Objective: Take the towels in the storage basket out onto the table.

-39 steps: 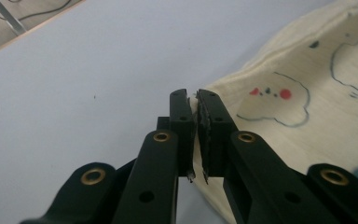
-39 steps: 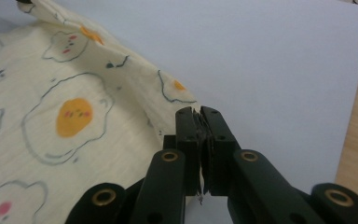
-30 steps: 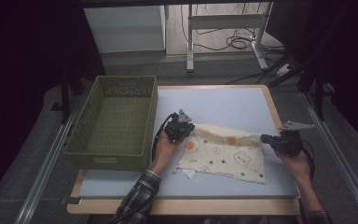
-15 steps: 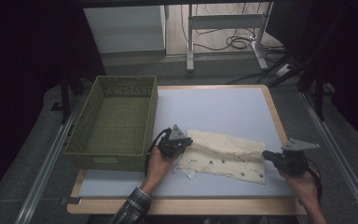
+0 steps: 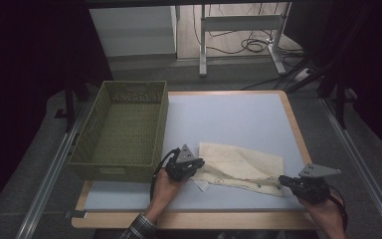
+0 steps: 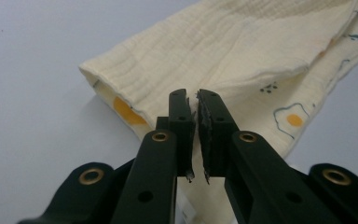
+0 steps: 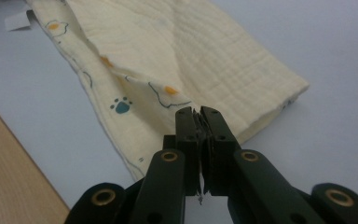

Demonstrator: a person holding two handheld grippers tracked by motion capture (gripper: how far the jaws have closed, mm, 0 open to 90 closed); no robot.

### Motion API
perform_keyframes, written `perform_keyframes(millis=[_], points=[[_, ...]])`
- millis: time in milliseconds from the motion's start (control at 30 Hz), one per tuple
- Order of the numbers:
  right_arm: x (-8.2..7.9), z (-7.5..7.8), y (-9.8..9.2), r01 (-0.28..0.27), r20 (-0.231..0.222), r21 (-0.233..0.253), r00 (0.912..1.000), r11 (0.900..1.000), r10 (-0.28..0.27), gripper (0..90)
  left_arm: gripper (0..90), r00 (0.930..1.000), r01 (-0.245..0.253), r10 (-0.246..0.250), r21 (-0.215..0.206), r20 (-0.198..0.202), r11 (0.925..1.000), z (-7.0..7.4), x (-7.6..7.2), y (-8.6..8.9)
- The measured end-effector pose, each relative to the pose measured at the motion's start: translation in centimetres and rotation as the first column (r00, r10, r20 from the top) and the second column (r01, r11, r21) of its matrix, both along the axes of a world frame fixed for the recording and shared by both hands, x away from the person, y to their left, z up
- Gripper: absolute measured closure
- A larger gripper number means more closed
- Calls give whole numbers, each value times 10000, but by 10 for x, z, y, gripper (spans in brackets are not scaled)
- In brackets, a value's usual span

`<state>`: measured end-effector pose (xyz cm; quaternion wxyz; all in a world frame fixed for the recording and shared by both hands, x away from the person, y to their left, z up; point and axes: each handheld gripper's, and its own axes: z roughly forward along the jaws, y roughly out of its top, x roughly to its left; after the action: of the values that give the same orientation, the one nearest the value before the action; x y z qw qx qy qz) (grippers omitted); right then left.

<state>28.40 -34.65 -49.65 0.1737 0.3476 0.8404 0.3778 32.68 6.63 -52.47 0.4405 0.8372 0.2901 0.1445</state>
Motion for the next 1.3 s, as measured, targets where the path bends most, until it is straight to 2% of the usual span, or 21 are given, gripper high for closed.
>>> perform_keyframes(millis=[300,400,467,667,767,900,967,1033,1067,1100,1133,1300], points=[[-15,-7,-2,-107,-227,318,9997,9994,115,856,825,9988,-325,317,-209,-369,9993,-8,-15,9],[-17,-10,-3,-121,-352,430,9993,9990,136,799,684,9967,-527,501,-392,-634,9978,-12,-19,14],[-19,-11,-5,-87,-474,503,9988,9987,110,766,631,9954,-661,621,-539,-729,9964,-13,-22,17],[-22,-1,-12,81,-255,544,9997,9985,-68,724,512,9941,-853,767,-1149,-772,9897,-4,-27,26],[-21,4,-15,185,-119,515,9998,9985,-179,711,488,9946,-888,818,-1167,-639,9892,2,-26,25],[-11,6,-16,318,-168,581,9994,9978,-309,693,473,9920,-1062,986,-988,-786,9894,2,-11,16],[-2,6,-15,404,-153,560,9991,9976,-396,691,471,9907,-1087,984,-1115,-937,9878,0,-2,9],[9,4,-14,522,-190,601,9985,9968,-512,691,475,9900,-1132,1041,-954,-954,9890,0,8,1],[15,3,-14,581,-198,608,9982,9965,-570,692,475,9900,-1132,1041,-954,-954,9890,0,8,1],[15,3,-14,581,-198,608,9982,9965,-570,692,475,9896,-1175,1094,-856,-939,9894,0,16,-3],[27,2,-12,714,-185,583,9973,9957,-705,696,488,9882,-1287,1208,-833,-939,9882,0,27,-6],[54,3,-12,1183,-181,629,9929,9910,-1173,697,503,9835,-1684,1607,-959,-830,9811,6,56,-9]])
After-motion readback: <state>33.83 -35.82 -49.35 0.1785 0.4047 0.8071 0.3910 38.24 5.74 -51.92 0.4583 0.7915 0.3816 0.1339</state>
